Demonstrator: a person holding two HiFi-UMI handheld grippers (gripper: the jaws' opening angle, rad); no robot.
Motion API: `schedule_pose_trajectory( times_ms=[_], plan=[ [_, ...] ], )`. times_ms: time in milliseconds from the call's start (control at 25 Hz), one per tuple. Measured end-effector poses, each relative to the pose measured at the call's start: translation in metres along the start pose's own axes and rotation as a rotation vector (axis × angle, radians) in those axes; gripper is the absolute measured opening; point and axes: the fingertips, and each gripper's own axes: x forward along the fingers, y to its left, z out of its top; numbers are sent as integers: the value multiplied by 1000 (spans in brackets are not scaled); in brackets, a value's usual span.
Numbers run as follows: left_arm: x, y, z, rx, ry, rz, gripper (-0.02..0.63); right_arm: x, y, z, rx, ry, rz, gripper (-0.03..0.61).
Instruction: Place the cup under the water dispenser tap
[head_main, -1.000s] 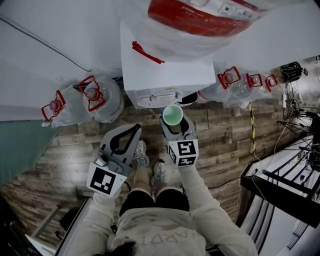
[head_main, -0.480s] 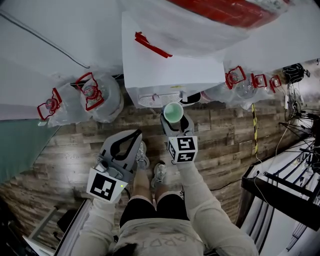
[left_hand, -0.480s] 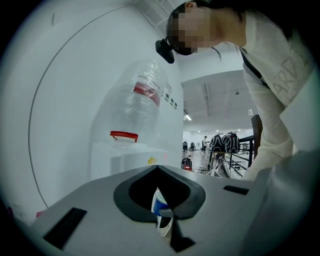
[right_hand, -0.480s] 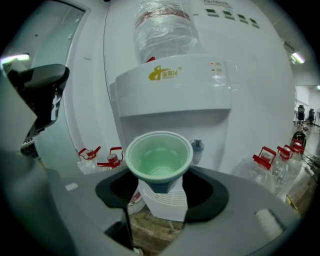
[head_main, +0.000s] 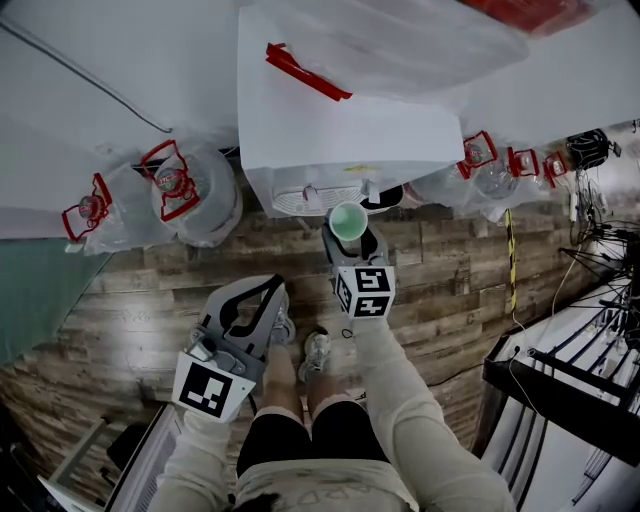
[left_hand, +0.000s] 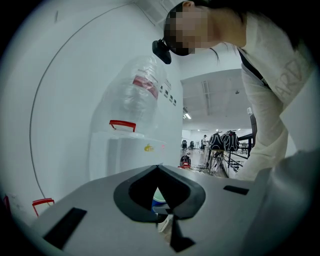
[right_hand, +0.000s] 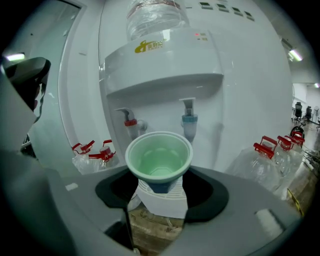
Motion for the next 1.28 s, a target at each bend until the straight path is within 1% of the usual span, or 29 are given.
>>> schedule_pose_trajectory(
  times_ms=[280,560,1040,1280],
  plan=[
    [-2,6,-27,0,28,5,5,25,-19,-24,10,13,-35,286],
    [-2,13,-44,4,54,1,5,52,-38,-40,-5,41,-67,287],
    [0,23,-52,18,64,-1,5,82,-58,-67,-22,116,-102,287],
    [-2,29,-55,15,65,13,5,91,-63,-70,-45,129,-108,287]
  ],
)
